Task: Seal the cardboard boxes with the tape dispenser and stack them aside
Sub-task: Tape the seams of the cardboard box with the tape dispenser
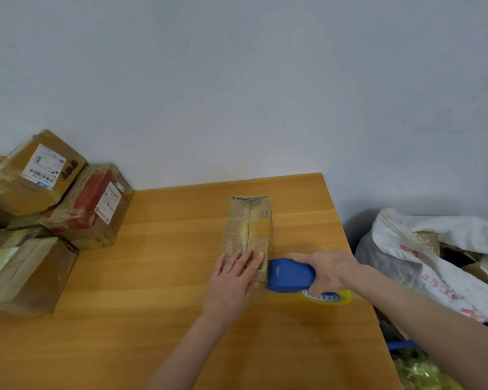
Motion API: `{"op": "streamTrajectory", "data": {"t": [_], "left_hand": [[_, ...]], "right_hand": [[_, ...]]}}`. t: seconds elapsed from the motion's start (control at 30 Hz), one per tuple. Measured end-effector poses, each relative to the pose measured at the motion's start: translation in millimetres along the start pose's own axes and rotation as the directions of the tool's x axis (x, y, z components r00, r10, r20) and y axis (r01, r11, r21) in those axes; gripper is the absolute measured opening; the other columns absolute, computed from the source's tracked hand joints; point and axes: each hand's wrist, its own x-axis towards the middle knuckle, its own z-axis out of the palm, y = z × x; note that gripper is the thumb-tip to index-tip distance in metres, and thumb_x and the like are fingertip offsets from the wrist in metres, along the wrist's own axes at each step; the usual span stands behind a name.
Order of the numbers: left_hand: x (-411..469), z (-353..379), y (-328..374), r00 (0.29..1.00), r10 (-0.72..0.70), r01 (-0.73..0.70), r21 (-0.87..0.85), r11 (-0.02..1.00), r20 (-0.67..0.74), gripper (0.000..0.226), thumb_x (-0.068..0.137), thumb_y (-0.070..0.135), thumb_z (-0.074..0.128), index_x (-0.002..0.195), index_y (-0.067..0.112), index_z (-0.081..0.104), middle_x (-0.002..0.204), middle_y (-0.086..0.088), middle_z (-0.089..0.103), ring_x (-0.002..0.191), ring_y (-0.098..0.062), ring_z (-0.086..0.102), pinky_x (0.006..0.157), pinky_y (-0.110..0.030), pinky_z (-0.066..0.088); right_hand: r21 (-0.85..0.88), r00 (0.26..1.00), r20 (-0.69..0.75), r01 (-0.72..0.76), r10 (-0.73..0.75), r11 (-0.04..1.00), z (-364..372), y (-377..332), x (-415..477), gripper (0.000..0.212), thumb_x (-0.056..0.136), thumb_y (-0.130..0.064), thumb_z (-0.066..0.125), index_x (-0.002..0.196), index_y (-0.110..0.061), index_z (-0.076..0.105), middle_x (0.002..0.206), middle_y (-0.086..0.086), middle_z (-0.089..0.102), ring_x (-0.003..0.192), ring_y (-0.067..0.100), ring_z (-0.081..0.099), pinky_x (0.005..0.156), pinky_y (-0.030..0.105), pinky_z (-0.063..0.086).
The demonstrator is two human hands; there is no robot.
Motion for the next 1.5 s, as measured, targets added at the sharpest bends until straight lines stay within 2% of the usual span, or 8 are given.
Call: {"op": "streamTrajectory", "data": {"t": [0.17,0.27,0.47,0.63,0.77,0.97,1.23,1.5], "left_hand": [[-1.5,-0.1,0.3,1.0,0.01,-0.01,0.016,1.0,0.004,0.057,0.102,0.045,0.029,0.144,0.044,-0.01,0.16,0.011,0.01,0.148,-0.012,0.006,0.115,-0.033,-0.015],[-0.3,-1.4,1.3,1.0,0.008,-0.009,0.025,1.0,0.01,0.056,0.102,0.046,0.027,0.149,0.042,-0.004,0.161,0.01,0.011,0.148,-0.013,0.007,0.116,-0.033,-0.013],[3.1,-2.3,15.6,0.995,-0.092,0.093,-0.008,0.996,0.027,0.062,0.101,0.046,0.029,0.152,0.036,-0.004,0.162,0.003,0.006,0.149,-0.014,0.0,0.116,-0.038,-0.014],[-4.5,-15.8,1.0,0.983,-0.143,0.104,-0.302,0.948,-0.11,0.064,0.097,0.033,0.045,0.15,0.033,0.008,0.159,0.011,0.006,0.14,0.0,0.015,0.115,-0.011,0.003],[-13.2,-23.3,-27.4,0.887,-0.456,0.344,-0.549,0.762,-0.077,0.053,0.101,0.03,0.043,0.151,0.021,0.025,0.157,0.007,0.023,0.141,-0.008,0.025,0.109,-0.014,0.022],[-7.3,-22.9,-33.3,0.831,-0.54,0.49,-0.636,0.596,0.134,0.073,0.096,0.052,0.041,0.154,0.016,0.014,0.159,-0.002,0.022,0.145,-0.019,0.022,0.115,-0.035,0.024],[32.6,-15.6,-11.3,0.781,-0.557,0.589,-0.633,0.503,0.284,0.046,0.084,0.047,0.068,0.115,0.019,0.048,0.111,0.002,0.063,0.08,-0.005,0.056,0.055,-0.012,0.04],[30.6,-19.7,-18.1,0.814,-0.539,0.541,-0.625,0.563,0.218,0.026,0.102,0.023,0.044,0.119,0.01,0.057,0.106,-0.003,0.064,0.095,-0.019,0.06,0.075,-0.027,0.048]], "right_hand": [[0.024,0.992,-0.022,-0.121,0.121,0.992,4.0,0.2,6.1,0.077,0.072,-0.047,0.06,0.144,-0.049,0.032,0.101,-0.011,0.064,0.087,0.016,0.06,0.06,0.027,0.045],[0.478,0.979,-0.031,-0.164,0.203,0.863,4.5,11.0,3.0,0.081,0.067,-0.043,0.065,0.144,-0.042,0.038,0.098,-0.012,0.066,0.07,0.009,0.062,0.059,0.024,0.047],[0.981,0.892,-0.059,-0.031,0.449,0.19,39.8,4.7,20.8,0.066,0.078,-0.022,0.072,0.139,-0.025,0.046,0.114,0.001,0.06,0.095,0.024,0.061,0.079,0.042,0.053],[0.912,0.901,0.244,-0.086,0.359,-0.402,74.9,-5.5,29.6,0.065,0.091,-0.024,0.065,0.146,-0.035,0.034,0.114,0.008,0.063,0.092,0.034,0.066,0.066,0.043,0.058],[0.969,0.89,0.193,-0.107,0.412,-0.224,73.5,-10.9,24.9,0.059,0.092,-0.041,0.062,0.145,-0.031,0.037,0.103,0.0,0.064,0.085,0.023,0.064,0.057,0.032,0.051],[0.718,0.847,-0.217,-0.198,0.485,0.667,39.8,-20.7,17.2,0.071,0.095,-0.055,0.049,0.149,-0.011,0.034,0.14,0.005,0.049,0.132,0.026,0.042,0.102,0.038,0.04],[0.727,0.889,-0.174,-0.175,0.424,0.664,14.0,-110.1,39.9,0.067,0.091,-0.06,0.052,0.135,-0.011,0.038,0.109,0.006,0.065,0.092,0.023,0.065,0.069,0.036,0.055],[0.699,0.883,-0.236,-0.137,0.407,0.702,17.5,-104.4,47.1,0.035,0.103,-0.04,0.039,0.112,-0.008,0.049,0.092,0.006,0.06,0.079,0.023,0.058,0.061,0.033,0.045]]}}
